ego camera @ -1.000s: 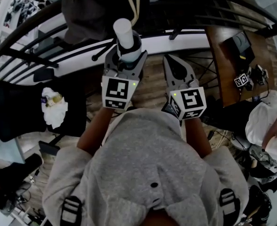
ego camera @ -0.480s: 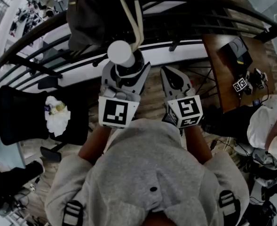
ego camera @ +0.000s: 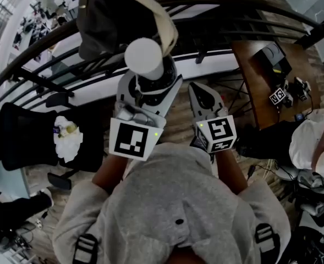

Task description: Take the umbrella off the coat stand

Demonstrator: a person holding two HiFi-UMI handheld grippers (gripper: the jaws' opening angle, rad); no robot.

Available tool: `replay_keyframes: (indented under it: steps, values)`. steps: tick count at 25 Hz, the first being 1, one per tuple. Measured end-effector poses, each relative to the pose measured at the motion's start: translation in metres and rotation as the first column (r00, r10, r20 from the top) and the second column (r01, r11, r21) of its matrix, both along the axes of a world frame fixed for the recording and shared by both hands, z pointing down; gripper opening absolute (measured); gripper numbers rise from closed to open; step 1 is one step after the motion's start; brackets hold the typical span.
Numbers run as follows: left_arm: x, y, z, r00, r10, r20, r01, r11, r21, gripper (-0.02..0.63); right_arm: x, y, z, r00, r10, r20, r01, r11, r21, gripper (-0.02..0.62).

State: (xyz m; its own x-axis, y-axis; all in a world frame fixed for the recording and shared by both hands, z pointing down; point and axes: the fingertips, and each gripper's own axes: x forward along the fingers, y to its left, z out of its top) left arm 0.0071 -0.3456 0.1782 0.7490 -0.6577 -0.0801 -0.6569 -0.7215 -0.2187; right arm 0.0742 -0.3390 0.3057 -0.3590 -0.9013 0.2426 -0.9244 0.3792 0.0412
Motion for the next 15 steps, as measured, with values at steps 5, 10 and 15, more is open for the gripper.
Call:
replay_keyframes:
  steps: [5, 10, 15]
  values:
    - [0.006, 0.017, 0.002, 0.999, 0.006, -0.035, -0.009, 0.997, -0.083, 0.279, 0.011, 0.022, -0.003, 1.000, 0.020, -0.001, -0.020, 1.000, 0.011, 0.009]
    - [0.008, 0.037, 0.029, 0.999, -0.034, -0.019, 0.032, 0.992, -0.119, 0.279, 0.035, 0.045, -0.006, 0.999, 0.037, -0.001, -0.037, 0.999, 0.034, 0.009]
    - [0.003, 0.074, 0.058, 0.995, -0.098, -0.001, 0.096, 0.981, -0.170, 0.279, 0.067, 0.080, 0.000, 0.998, 0.050, 0.027, -0.050, 0.998, 0.025, 0.009]
